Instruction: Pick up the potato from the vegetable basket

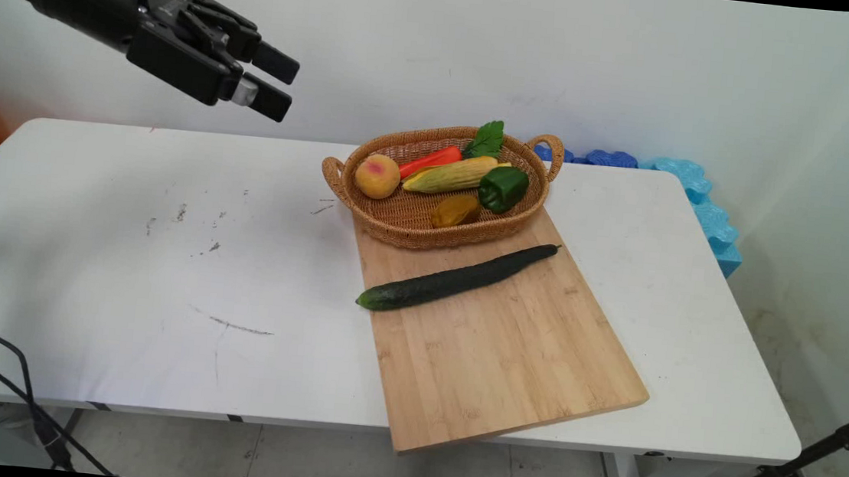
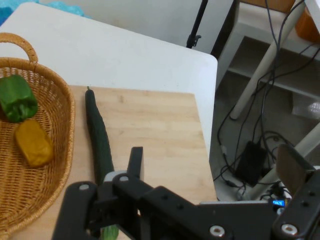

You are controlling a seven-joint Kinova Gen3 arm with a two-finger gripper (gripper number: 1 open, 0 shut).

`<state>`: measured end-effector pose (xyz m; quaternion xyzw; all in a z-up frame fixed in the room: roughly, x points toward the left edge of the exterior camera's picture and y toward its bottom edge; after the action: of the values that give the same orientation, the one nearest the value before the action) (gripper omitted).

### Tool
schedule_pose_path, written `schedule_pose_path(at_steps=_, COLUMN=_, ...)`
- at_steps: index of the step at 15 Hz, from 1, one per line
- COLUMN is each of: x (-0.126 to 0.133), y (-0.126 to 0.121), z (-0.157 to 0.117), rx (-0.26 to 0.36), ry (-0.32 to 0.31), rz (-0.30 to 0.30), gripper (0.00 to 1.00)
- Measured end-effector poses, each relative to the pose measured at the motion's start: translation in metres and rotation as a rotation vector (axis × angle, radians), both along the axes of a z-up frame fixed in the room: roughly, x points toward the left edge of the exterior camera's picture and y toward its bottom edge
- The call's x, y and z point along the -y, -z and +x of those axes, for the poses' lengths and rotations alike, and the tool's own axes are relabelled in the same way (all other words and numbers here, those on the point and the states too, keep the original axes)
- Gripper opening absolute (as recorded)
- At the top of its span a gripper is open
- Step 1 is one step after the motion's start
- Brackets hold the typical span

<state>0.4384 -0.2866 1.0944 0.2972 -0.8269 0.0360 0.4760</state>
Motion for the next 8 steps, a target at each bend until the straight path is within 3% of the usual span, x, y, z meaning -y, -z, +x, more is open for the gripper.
schedule_pose_path(at_steps=8, x=0.009, y=0.002, z=-0.016, rx=-0.014, ry=-0.037, rz=-0.006, gripper=1.0)
